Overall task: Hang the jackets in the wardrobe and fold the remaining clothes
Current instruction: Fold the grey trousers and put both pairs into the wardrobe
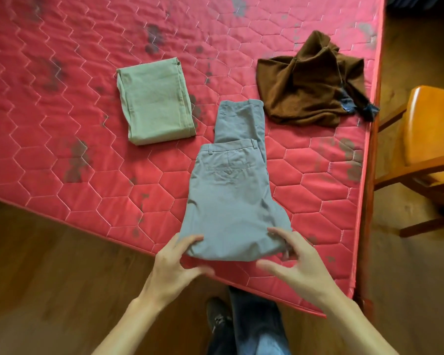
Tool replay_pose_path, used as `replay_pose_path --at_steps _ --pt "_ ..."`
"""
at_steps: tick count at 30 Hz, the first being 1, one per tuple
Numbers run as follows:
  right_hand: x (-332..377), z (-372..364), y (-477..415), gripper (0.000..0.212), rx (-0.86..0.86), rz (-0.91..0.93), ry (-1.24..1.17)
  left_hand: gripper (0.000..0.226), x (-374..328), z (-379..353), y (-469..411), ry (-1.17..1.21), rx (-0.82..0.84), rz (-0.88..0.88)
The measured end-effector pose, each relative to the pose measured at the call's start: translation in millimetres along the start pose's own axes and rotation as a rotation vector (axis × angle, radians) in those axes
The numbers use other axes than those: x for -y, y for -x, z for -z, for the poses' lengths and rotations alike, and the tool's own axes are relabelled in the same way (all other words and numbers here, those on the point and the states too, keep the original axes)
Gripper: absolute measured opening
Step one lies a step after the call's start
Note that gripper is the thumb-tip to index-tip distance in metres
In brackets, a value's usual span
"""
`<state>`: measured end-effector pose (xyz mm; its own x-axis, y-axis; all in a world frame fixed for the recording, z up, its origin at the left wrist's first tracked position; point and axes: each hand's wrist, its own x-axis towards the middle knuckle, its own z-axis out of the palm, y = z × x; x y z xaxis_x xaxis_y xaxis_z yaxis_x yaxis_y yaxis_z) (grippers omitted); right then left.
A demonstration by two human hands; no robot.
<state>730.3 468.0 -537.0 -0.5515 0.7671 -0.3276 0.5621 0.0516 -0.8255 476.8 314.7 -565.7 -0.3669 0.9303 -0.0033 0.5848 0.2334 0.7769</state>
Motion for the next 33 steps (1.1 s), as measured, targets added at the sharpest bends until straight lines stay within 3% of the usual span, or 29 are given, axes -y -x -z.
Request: replay_pose_path --at_steps 3,7,9,16,19,24,27,30,33 --pt "7.2 9.9 -18.4 0.070 0.014 0.156 0.265 0.042 -2.9 14.7 -27.9 -0.127 -0.054 -0.083" --pt "27.2 33.3 -52.1 0.048 -0.228 0.315 0.464 0.018 -28.6 37.1 -78.6 -0.151 -0.220 -0.150" --pt "42.0 49.8 -74.6 0.041 -0.303 0.347 0.447 0.013 -37.4 44.7 -109.6 -0.134 -0.254 -0.153" --pt "92.5 83.6 -206.4 0.018 -0.298 0.296 0.149 0.026 -31.8 48.0 -262.1 -0.063 -0.287 -0.022" --pt "102.6 92.0 -277.9 0.013 -0.352 0.235 0.080 0.017 -23.1 45.3 -330.6 -0.070 -0.309 0.056" --pt "99.1 97.3 -395.7 0.015 -0.407 0.160 0.081 0.012 4.7 36.0 -436.5 -0.115 -0.397 0.163" --pt "83.8 87.5 -447.0 0.018 -0.478 0.128 0.191 0.034 22.7 14.0 -471.7 -0.217 -0.442 0.227" --pt "65.9 61.2 -458.3 0.026 -0.575 0.192 0.296 0.045 34.6 -29.2 -457.2 -0.289 -0.365 0.091" --pt "30.0 8.4 -430.5 0.033 -0.374 0.356 0.485 0.047 58.2 -86.3 -408.3 -0.435 -0.059 -0.056"
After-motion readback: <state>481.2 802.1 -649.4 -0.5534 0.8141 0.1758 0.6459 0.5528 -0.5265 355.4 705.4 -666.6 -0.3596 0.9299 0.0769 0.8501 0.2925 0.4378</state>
